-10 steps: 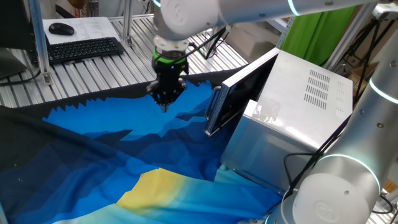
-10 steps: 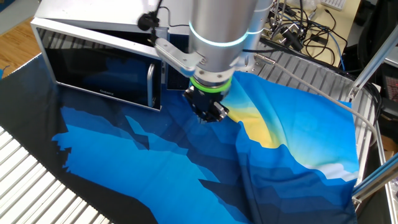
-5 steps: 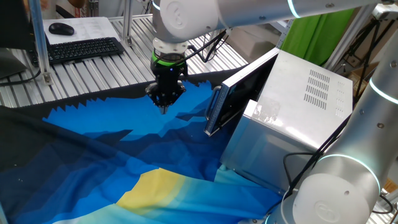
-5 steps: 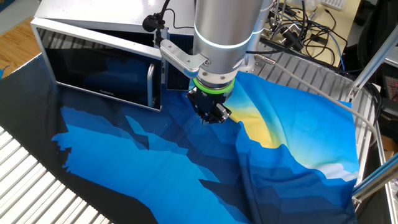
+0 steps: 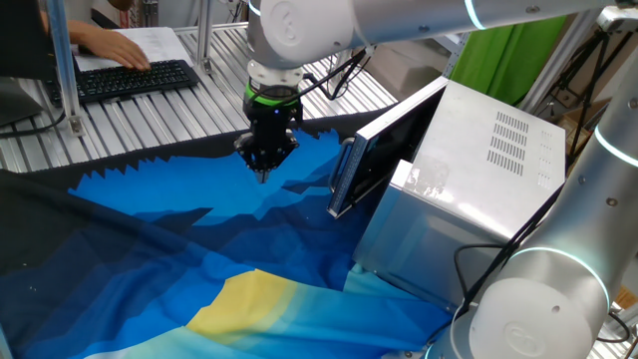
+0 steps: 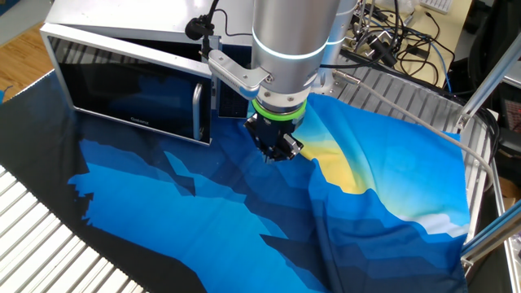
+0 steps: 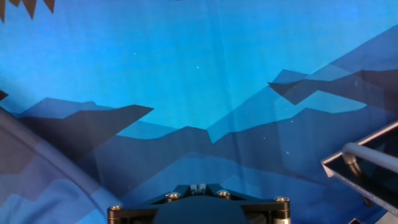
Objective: Open the microwave door
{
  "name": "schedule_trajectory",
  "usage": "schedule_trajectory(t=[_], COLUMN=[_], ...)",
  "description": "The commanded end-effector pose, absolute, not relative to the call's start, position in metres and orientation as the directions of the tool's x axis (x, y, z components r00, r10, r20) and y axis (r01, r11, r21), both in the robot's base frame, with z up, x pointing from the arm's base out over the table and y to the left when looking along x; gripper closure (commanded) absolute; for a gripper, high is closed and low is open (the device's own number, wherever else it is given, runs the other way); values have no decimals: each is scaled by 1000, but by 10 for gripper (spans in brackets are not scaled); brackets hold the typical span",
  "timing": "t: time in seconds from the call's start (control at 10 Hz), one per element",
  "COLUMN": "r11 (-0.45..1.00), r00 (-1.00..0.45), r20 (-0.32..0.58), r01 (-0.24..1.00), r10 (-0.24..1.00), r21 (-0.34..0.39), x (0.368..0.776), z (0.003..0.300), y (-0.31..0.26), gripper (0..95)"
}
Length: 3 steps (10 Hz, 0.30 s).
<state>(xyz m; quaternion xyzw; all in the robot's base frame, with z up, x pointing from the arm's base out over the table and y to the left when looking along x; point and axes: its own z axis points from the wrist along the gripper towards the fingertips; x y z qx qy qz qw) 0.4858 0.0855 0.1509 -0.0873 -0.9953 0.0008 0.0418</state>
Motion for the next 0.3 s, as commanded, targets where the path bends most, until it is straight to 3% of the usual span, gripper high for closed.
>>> schedule_trajectory(t=[0.1,0.3], r11=[985,985], r00=[-981,-981], r20=[86,88], r01=[171,173], r10=[172,174], r21=[-11,-10], x=[486,485], z=[150,149], y=[86,86], gripper=[950,950])
